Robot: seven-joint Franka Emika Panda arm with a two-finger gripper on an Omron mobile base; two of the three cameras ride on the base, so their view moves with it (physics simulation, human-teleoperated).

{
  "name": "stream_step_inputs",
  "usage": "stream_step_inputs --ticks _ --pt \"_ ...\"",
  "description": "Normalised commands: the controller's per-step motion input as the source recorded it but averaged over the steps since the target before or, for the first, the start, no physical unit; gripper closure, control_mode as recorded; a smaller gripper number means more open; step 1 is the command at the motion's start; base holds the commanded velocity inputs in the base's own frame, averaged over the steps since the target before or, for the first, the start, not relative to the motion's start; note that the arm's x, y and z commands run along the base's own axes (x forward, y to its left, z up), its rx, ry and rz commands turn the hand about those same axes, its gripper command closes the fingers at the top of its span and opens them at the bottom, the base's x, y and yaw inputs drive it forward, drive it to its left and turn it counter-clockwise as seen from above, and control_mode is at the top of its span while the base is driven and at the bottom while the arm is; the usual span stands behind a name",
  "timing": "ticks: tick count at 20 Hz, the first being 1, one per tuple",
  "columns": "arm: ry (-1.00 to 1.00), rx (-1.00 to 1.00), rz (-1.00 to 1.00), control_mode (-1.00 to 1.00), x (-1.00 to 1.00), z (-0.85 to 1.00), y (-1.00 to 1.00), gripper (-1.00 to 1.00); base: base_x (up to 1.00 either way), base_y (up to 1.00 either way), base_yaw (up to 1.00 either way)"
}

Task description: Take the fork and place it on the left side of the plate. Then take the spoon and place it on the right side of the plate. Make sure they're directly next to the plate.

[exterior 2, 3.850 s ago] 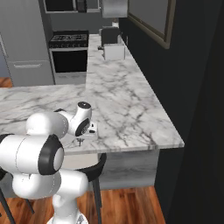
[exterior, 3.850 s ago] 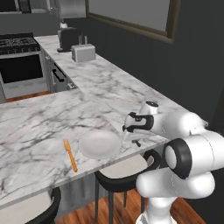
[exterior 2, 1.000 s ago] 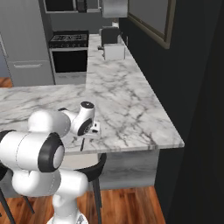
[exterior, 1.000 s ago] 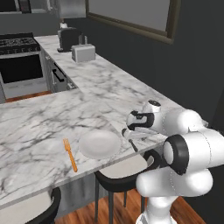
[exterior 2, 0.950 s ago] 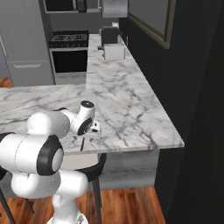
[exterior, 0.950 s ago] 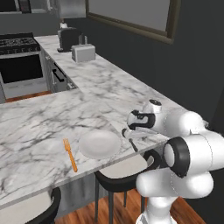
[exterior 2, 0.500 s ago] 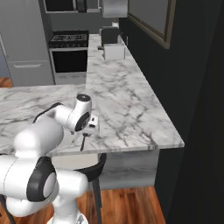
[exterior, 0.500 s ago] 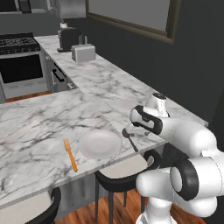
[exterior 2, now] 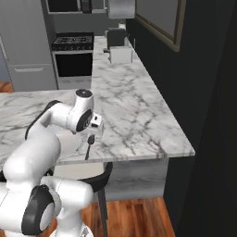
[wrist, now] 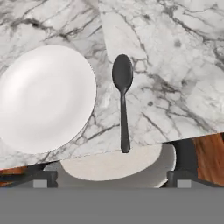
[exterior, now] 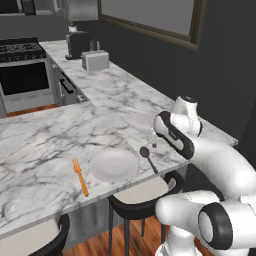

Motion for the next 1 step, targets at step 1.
stream_step_inputs --ticks 1 --pt "-0.01 0.0 -0.03 -1.0 -0.17 0.62 -0.11 -1.0 0.0 0.0 0.0"
